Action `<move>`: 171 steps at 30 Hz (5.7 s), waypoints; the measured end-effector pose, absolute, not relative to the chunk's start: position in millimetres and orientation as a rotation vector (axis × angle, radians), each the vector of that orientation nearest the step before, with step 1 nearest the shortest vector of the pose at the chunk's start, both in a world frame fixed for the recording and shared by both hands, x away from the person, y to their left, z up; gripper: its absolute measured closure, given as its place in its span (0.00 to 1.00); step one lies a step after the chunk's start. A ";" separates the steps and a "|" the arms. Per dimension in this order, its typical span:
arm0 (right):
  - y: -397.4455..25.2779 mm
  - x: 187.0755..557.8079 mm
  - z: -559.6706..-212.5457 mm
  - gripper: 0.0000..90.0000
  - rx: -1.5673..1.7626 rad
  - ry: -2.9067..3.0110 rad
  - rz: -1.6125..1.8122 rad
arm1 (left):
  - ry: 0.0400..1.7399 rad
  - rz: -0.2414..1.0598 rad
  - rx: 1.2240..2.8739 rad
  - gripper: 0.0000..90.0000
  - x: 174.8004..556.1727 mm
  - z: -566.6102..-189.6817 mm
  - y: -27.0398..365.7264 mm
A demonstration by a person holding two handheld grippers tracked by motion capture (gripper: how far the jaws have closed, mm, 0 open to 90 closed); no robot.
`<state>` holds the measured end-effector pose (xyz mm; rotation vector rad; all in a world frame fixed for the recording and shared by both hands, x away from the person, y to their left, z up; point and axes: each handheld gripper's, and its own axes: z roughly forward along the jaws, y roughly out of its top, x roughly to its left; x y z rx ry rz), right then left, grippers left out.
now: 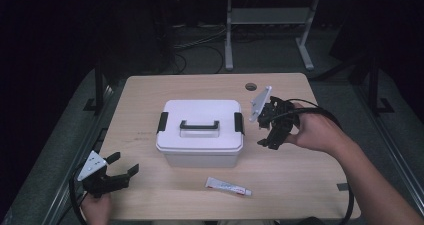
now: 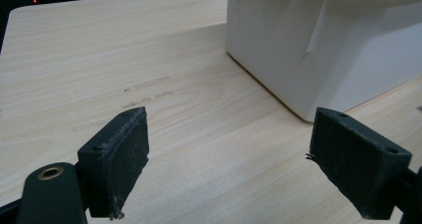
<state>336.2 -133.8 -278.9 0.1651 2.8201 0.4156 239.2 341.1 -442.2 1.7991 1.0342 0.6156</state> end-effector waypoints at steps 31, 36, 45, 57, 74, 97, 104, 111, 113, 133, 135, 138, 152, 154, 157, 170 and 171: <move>-60.4 356.5 -258.4 0.23 0.015 2.885 0.404 | 1.042 0.620 1.804 0.17 238.1 -442.0 342.5; -48.7 359.4 -257.6 0.25 -0.006 2.895 0.388 | 1.043 0.621 1.802 0.17 238.0 -441.9 343.1; -30.8 364.1 -259.1 0.28 -0.028 2.913 0.394 | 1.049 0.623 1.799 0.17 237.8 -441.9 344.3; -3.8 369.5 -261.3 0.38 -0.067 2.938 0.382 | 1.048 0.622 1.803 0.17 237.9 -442.0 343.6; 16.6 372.5 -270.0 0.49 -0.096 2.964 0.355 | 1.047 0.623 1.802 0.17 237.7 -441.7 342.9; 39.0 374.1 -277.7 0.71 -0.141 2.971 0.280 | 1.050 0.623 1.798 0.17 237.2 -441.3 344.2; 40.8 374.9 -275.7 0.78 -0.146 2.964 0.261 | 1.051 0.621 1.797 0.17 237.2 -441.3 344.3; 38.4 378.4 -270.9 0.82 -0.117 2.963 0.291 | 1.050 0.622 1.796 0.17 237.1 -441.4 344.3; 37.6 379.7 -268.8 0.83 -0.115 2.956 0.292 | 1.050 0.623 1.798 0.17 237.1 -441.3 344.3; 40.6 398.3 -268.4 0.91 -0.048 2.968 0.249 | 1.052 0.622 1.795 0.17 237.0 -441.4 344.7; 40.4 399.1 -268.1 0.91 -0.044 2.972 0.252 | 1.051 0.622 1.795 0.17 237.1 -441.5 345.1; 39.1 400.5 -267.5 0.92 -0.035 2.974 0.260 | 1.052 0.622 1.794 0.17 236.9 -441.4 345.4; 37.1 405.0 -266.4 0.93 -0.017 2.992 0.286 | 1.054 0.622 1.795 0.17 237.0 -441.6 345.4; 37.0 405.2 -266.3 0.93 -0.011 2.995 0.285 | 1.054 0.622 1.795 0.17 237.0 -441.6 345.4; 36.9 405.9 -265.9 0.93 -0.008 2.999 0.288 | 1.053 0.623 1.795 0.17 237.0 -441.6 345.5; 30.6 407.6 -258.2 0.94 0.023 3.004 0.330 | 1.056 0.618 1.795 0.17 237.1 -442.0 344.7; 29.9 407.5 -257.4 0.94 0.021 2.999 0.335 | 1.055 0.619 1.797 0.17 237.2 -442.0 344.8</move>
